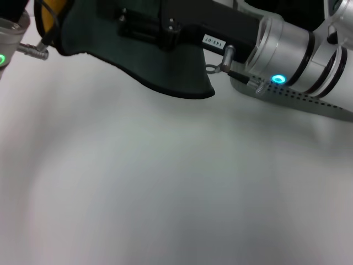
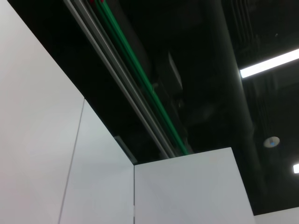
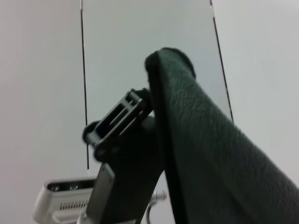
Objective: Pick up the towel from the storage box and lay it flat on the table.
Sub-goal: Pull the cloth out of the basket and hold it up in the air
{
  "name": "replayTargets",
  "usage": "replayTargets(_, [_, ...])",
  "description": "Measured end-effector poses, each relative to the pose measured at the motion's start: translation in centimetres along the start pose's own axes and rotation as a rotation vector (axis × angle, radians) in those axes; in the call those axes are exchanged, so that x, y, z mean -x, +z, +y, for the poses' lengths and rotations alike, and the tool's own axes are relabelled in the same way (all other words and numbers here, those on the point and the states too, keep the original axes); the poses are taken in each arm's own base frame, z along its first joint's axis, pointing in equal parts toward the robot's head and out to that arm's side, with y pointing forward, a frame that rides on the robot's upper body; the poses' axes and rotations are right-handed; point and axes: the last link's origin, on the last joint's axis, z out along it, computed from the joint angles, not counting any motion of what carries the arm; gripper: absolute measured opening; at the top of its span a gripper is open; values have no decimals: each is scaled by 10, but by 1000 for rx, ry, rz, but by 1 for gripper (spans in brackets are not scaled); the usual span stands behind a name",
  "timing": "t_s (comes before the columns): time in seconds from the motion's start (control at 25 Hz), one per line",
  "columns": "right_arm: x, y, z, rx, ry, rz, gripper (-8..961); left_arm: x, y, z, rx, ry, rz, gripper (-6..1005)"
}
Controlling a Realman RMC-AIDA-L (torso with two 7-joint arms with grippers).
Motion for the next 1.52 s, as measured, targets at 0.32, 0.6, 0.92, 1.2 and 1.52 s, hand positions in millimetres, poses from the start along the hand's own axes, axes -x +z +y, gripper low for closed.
replayTargets(0.32, [9, 4, -4, -28, 35, -57, 776, 5, 4, 3, 19, -17, -8, 19])
replayTargets(0.6, [10, 2, -13, -104, 87, -99, 773, 12, 8, 9, 33, -12, 0, 19])
replayTargets(0.92, [11, 3, -27, -198, 105, -108, 770, 15, 10, 12, 35, 12, 9, 19])
replayTargets(1.2, [-4, 3, -34, -237, 83, -21, 767, 11, 10, 10, 28, 25, 19, 19])
replayTargets(1.52, [-47, -14, -5, -134, 52, 164, 686, -3, 4, -2, -32, 81, 66, 19])
